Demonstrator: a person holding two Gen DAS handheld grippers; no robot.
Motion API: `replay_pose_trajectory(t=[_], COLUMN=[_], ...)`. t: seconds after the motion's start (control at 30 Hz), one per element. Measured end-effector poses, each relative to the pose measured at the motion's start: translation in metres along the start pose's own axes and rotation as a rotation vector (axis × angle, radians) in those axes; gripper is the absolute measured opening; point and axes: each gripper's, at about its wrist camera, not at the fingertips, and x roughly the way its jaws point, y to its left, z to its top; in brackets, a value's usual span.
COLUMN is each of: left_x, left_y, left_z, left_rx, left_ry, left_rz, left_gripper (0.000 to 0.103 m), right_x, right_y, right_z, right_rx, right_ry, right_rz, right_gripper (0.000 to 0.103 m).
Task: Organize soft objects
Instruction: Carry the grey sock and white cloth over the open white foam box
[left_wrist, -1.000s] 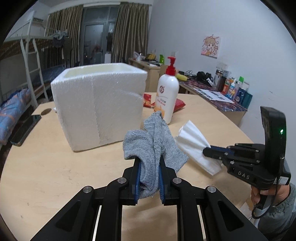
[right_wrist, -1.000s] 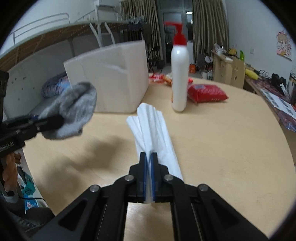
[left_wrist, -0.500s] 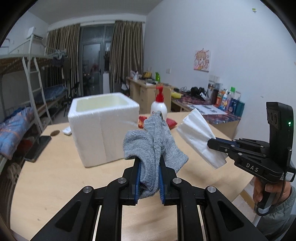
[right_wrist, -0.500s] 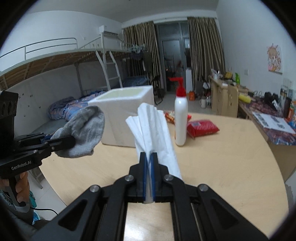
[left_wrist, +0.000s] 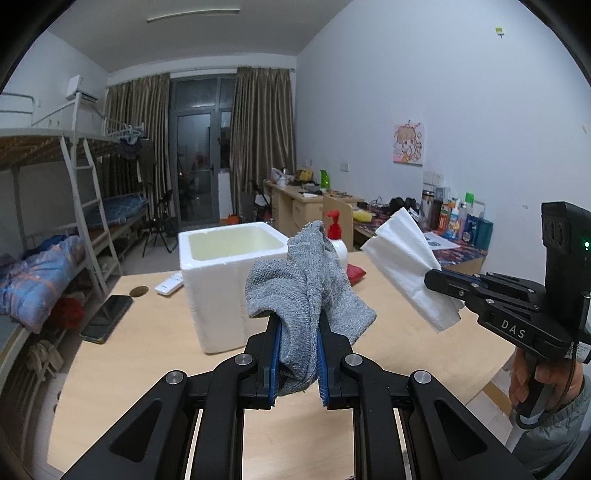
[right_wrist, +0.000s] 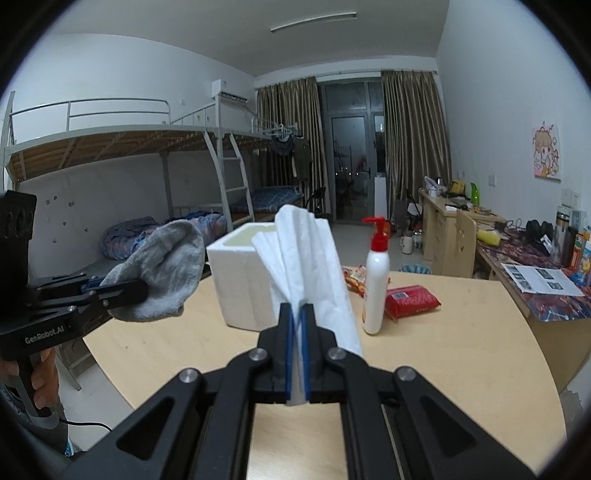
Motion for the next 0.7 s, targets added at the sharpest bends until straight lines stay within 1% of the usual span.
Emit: replay_pose_trajectory(t=[0.27, 0.5, 0.7], left_x=[-0.011, -0.013, -0.010], left_y=[0.021, 0.041, 0.060], left_z=[0.006, 0.014, 0.023], left_rx=[-0.021, -0.038, -0.055], left_ry=[-0.028, -0.055, -0.068], left_rz=[0.026, 0.052, 0.069], left_gripper=[0.017, 0.017, 0.017], right_x=[0.007, 0.017, 0.032], right_y=[0.011, 0.025, 0.036], right_z=[0.006, 0.018, 0.029], right_rx=[0.002, -0.013, -0.038], right_ry=[-0.012, -0.025, -0.019], right_rz=[0.015, 0.047, 0.062], right_gripper=[0.006, 0.006, 0.006])
